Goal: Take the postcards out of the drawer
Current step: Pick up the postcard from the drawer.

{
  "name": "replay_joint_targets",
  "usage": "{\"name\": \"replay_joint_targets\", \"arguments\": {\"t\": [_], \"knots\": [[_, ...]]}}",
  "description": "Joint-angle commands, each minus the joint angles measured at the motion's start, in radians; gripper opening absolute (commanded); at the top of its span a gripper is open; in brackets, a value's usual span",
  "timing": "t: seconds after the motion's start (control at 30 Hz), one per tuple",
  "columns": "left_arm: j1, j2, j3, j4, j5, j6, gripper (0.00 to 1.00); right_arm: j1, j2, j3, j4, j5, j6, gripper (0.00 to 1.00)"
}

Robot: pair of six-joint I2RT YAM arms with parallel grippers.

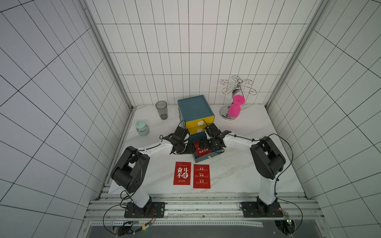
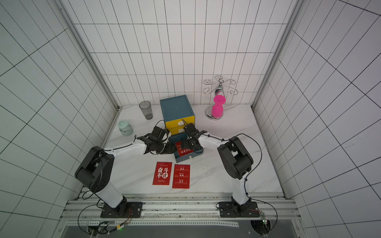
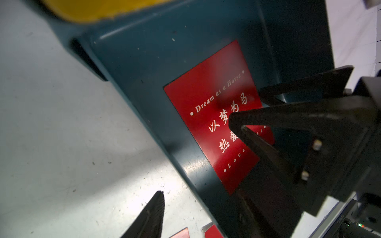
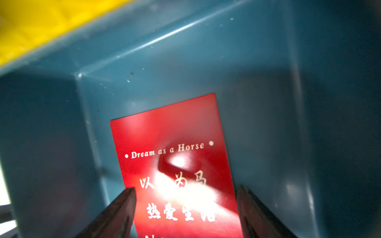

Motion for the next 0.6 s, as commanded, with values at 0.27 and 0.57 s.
{"name": "replay_joint_targets", "arguments": {"t": [0.27, 0.57], "knots": [[-0.002, 0.029, 0.046, 0.011, 0.01, 0.016, 0.54, 0.0, 0.028, -0.048, 0.117, -0.158, 0.039, 0.79], [-0.003, 0.046, 0.061, 0.01, 0.016, 0.016, 0.54, -0.023, 0.002, -0.112, 0.231, -0.242, 0.072, 0.78]]}}
